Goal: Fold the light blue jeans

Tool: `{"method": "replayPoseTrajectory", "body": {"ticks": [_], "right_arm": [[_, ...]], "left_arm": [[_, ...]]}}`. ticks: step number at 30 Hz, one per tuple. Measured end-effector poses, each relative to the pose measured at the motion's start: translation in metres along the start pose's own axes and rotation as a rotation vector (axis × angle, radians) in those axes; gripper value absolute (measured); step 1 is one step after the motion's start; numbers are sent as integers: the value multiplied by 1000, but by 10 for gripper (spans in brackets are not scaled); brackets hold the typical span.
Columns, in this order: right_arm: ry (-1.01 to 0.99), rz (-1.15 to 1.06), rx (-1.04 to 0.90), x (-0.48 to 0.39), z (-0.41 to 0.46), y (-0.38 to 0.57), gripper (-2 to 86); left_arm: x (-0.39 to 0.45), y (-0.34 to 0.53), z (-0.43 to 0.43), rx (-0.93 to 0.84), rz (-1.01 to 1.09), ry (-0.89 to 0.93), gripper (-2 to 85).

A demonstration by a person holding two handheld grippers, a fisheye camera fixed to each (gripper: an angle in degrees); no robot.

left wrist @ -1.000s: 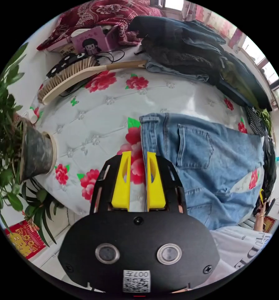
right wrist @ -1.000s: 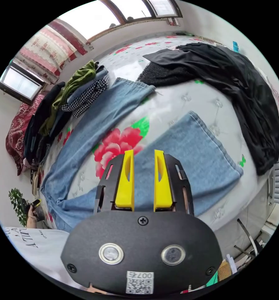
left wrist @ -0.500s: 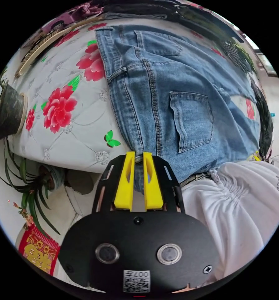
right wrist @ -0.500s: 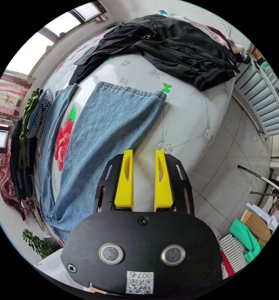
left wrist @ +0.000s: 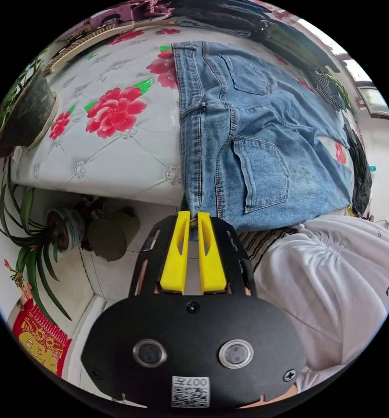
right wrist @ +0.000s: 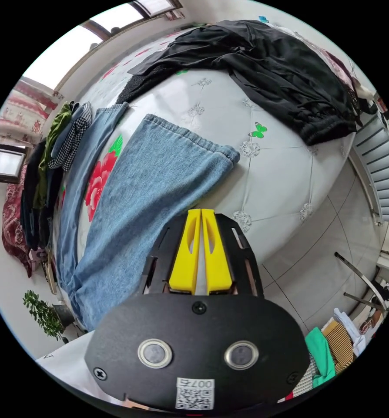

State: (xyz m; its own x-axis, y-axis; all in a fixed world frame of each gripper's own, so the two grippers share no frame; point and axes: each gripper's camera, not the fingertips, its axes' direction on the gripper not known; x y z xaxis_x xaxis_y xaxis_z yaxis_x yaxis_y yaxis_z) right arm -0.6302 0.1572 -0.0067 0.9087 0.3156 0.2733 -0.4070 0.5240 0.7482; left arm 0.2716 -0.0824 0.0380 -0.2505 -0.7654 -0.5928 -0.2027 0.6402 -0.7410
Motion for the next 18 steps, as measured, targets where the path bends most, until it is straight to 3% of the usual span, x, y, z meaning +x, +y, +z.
{"method": "replayPoseTrajectory", "body": {"ticks": [4, 10, 18], "right_arm": [[-91, 16, 21, 14, -4, -13, 63], [-66, 29, -4, 16, 1, -20, 81], [-424, 40, 46, 35, -8, -23, 118]], "left_arm": [[15, -10, -4, -11, 29, -87, 36], [23, -20, -7, -57, 16, -116, 32], [31, -21, -19, -51, -38, -122, 27]]}}
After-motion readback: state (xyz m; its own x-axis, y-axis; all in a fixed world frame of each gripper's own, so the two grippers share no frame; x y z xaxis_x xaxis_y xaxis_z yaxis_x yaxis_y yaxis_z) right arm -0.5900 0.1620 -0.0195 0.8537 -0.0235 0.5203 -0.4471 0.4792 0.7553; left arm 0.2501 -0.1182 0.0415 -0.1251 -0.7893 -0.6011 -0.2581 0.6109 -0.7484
